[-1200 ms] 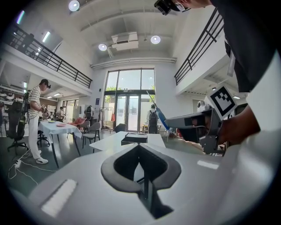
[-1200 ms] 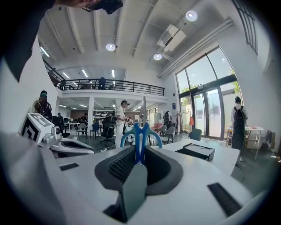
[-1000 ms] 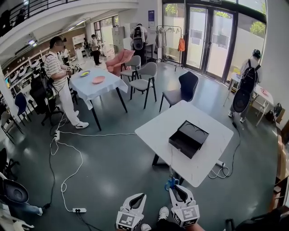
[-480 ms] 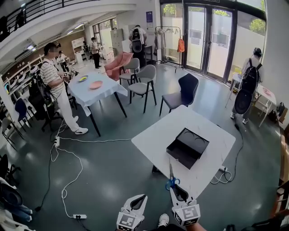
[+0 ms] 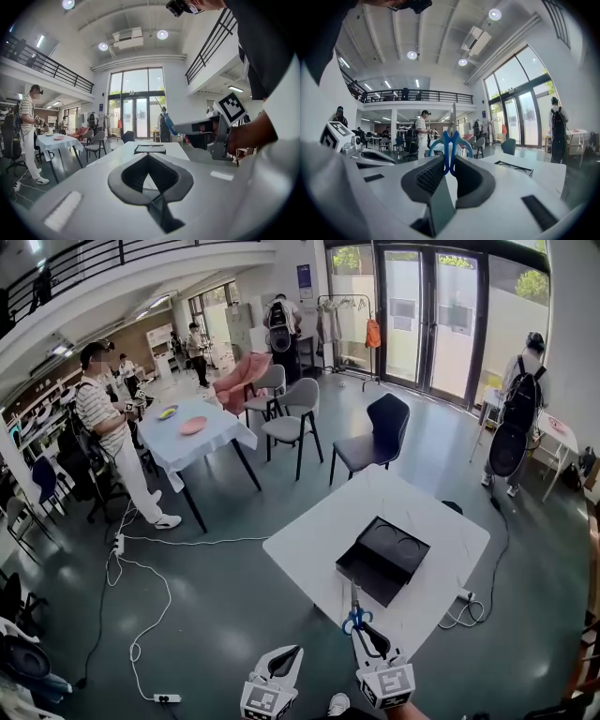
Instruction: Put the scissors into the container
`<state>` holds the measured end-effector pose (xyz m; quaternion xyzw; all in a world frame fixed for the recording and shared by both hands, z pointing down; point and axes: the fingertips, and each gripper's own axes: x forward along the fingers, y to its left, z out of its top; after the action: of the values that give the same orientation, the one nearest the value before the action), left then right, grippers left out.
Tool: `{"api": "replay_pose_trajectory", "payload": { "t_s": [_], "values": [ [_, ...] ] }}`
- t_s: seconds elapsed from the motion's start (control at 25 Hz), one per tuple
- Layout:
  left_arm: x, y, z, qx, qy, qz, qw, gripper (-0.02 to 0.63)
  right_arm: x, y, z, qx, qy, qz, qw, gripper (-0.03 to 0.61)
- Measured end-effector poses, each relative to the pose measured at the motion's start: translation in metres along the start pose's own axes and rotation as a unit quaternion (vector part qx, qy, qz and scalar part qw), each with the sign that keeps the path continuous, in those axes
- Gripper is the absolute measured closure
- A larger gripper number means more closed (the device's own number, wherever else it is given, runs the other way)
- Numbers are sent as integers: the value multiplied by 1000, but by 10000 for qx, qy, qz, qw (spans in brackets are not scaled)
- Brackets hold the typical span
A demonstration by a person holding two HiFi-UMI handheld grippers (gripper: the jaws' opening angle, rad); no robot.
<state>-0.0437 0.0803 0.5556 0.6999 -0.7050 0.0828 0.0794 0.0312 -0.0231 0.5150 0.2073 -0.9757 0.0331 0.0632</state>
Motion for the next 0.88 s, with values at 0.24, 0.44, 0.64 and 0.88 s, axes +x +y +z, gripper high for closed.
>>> {"api": "replay_pose_trajectory", "payload": {
  "t_s": [0.24, 0.44, 0.64, 0.88],
  "values": [
    [19, 2, 1, -21, 57, -24, 10000, 604, 6, -17, -4, -68, 23, -21, 10000, 507],
    [36, 12, 4, -225, 72, -112, 9997, 604, 17, -28, -5, 39, 65, -118, 9999, 507],
    [50, 37, 10, -212, 2, -317, 9993, 604, 42, -24, 2, 18, 95, -277, 9996, 506],
    [63, 69, 20, 13, -161, -516, 9985, 604, 74, -18, 16, 82, -31, -416, 9991, 506]
  ]
}}
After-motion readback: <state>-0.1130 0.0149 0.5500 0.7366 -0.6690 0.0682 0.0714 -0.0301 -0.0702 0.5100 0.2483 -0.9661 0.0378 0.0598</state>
